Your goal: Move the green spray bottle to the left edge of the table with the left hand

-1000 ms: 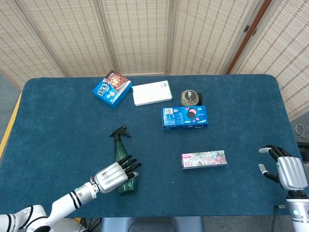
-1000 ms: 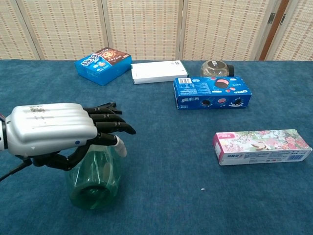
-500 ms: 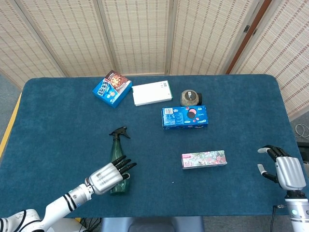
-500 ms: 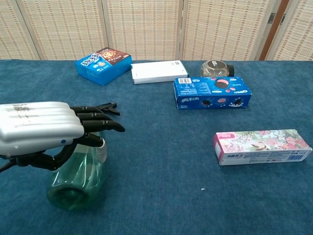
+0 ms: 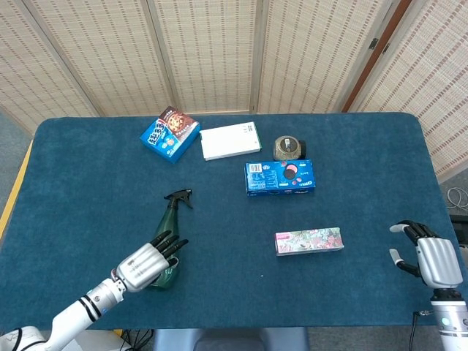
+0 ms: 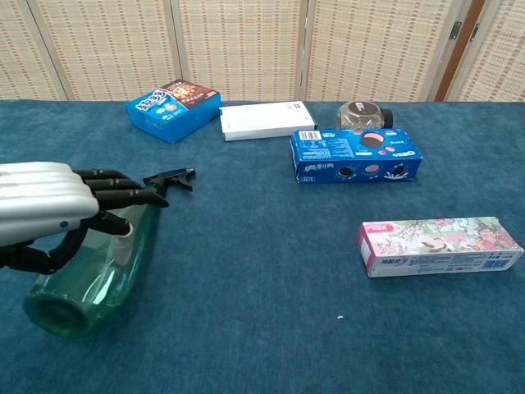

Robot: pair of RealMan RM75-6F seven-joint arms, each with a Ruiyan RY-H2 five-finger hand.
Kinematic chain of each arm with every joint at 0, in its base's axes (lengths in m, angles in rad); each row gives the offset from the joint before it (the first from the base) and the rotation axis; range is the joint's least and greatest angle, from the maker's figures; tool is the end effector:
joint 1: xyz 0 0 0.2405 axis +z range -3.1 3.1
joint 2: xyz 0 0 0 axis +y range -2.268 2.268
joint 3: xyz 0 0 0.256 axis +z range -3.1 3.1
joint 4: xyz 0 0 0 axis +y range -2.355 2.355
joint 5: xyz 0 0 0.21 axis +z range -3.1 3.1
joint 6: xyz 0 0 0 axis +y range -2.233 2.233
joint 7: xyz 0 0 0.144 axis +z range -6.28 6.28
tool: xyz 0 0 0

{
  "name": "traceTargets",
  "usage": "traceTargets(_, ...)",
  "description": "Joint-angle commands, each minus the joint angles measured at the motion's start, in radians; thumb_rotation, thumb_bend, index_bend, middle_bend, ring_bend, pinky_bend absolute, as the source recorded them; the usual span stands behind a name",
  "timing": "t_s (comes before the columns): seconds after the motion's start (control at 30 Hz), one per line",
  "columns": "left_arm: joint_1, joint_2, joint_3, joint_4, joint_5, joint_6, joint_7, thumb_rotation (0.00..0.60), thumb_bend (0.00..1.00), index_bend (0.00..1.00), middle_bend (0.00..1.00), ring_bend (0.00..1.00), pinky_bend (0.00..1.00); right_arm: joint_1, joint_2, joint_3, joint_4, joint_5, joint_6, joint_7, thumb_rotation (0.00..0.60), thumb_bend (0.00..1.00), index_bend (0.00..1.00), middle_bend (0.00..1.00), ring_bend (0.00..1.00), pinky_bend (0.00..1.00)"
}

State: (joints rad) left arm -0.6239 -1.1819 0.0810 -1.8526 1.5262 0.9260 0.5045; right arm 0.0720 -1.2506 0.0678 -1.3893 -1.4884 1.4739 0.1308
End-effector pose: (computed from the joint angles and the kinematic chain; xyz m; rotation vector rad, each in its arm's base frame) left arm -0.1713 0.2359 0.0355 -2.3239 -0.5429 -0.6974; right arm -0.3456 -0.1826 0.1401 1.3289 -0.9422 0.9252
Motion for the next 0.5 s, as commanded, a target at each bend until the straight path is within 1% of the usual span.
traceTargets(0.03,0.017,0.017,0.007,-0.005,-0.013,0.017,0.006,0.600,1.00,0.39,0.04,0.00,0.00,0.000,0.000,0.000,-0.002,-0.001,0.001,-0.002,0.600,0.24,0.40,0.37,0.32,0.52)
traceTargets(0.27,0.047,0.047,0.020,-0.011,-0.033,0.041,0.019,0.600,1.00,0.41,0.04,0.00,0.00,0.004,0.001,0.001,-0.010,-0.003,-0.002,-0.010,0.600,0.24,0.40,0.37,0.32,0.52)
traceTargets(0.5,0.069,0.063,0.021,0.002,-0.057,0.057,0.020,0.600,1.00,0.45,0.04,0.00,0.00,0.005,0.001,-0.002,-0.016,-0.004,-0.005,-0.017,0.600,0.24,0.40,0.37,0.32,0.52)
